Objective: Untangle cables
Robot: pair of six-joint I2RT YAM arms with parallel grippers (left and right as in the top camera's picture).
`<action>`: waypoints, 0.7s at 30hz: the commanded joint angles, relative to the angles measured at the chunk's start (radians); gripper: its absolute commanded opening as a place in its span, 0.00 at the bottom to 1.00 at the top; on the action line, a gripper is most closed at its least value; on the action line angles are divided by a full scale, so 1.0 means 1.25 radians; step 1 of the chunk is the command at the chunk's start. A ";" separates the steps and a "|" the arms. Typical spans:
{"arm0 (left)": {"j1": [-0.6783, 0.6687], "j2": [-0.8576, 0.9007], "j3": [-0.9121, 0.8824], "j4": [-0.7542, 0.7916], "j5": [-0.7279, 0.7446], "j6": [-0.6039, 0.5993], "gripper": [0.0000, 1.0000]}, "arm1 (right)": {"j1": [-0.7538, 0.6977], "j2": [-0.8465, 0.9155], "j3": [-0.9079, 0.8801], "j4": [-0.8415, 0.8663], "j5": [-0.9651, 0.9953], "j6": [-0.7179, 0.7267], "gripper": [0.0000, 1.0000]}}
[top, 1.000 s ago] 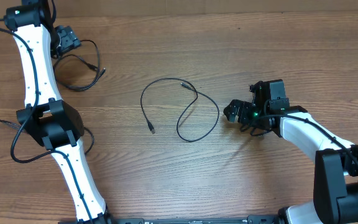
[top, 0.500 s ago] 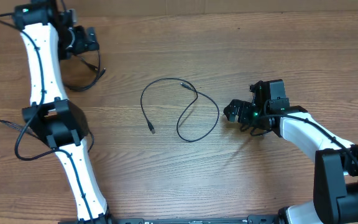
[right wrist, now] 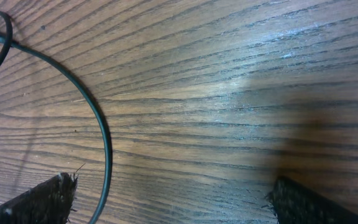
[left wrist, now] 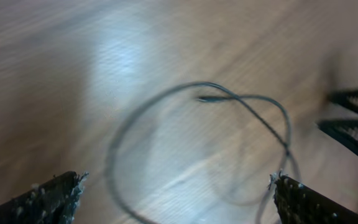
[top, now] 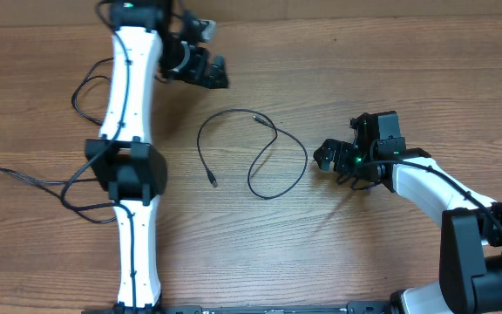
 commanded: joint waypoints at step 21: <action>-0.277 0.004 -0.147 -0.091 -0.132 -0.020 1.00 | -0.008 0.046 -0.019 -0.014 0.029 0.002 1.00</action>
